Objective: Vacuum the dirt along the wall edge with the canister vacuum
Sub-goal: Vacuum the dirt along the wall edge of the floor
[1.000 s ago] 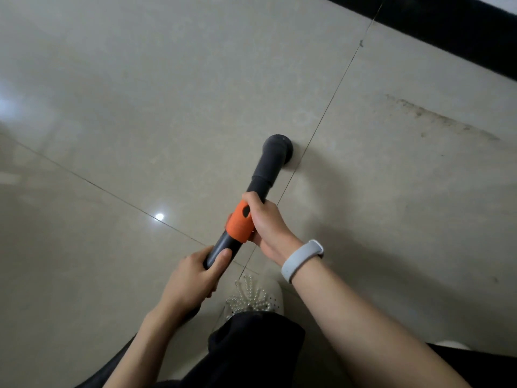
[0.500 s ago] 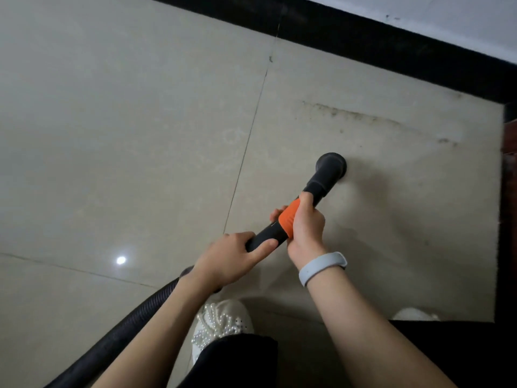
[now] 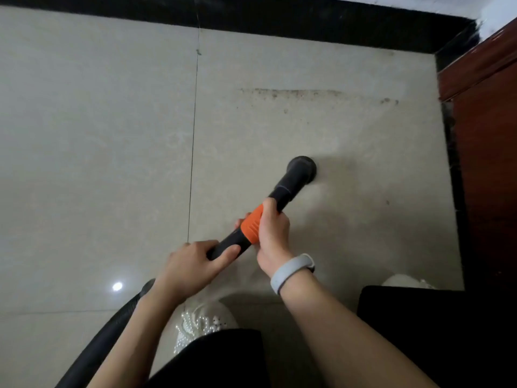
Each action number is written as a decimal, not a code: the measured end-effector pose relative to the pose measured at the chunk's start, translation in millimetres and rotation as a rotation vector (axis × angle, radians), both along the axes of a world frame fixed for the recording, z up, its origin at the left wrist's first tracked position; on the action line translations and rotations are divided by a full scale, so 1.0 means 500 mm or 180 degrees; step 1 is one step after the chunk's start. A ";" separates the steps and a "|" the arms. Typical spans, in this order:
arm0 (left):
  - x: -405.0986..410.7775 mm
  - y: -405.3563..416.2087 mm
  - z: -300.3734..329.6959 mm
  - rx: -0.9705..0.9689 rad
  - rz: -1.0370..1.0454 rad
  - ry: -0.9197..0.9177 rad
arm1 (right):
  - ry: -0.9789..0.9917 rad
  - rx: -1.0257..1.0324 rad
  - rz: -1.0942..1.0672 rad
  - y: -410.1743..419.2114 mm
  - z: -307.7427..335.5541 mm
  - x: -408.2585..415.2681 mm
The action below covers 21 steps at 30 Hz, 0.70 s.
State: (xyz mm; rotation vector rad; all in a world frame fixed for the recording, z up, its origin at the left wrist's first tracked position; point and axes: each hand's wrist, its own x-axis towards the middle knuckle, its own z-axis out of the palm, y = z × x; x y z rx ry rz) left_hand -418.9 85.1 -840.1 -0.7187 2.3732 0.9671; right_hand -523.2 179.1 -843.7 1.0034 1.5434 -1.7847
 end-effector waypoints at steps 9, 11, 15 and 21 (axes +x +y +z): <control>0.056 -0.007 0.014 0.0421 0.0073 -0.0329 | -0.0181 -0.0192 0.0018 0.001 0.014 0.064; 0.013 0.017 0.009 0.0296 -0.0449 -0.0382 | -0.0114 -0.0137 -0.0346 0.056 0.013 0.052; -0.094 0.078 0.005 0.0307 -0.1311 -0.0383 | 0.0012 -0.0031 -0.1013 0.149 0.021 0.001; -0.217 0.165 -0.006 -0.0351 -0.2002 0.0158 | 0.0222 0.0198 -0.1600 0.238 0.020 -0.093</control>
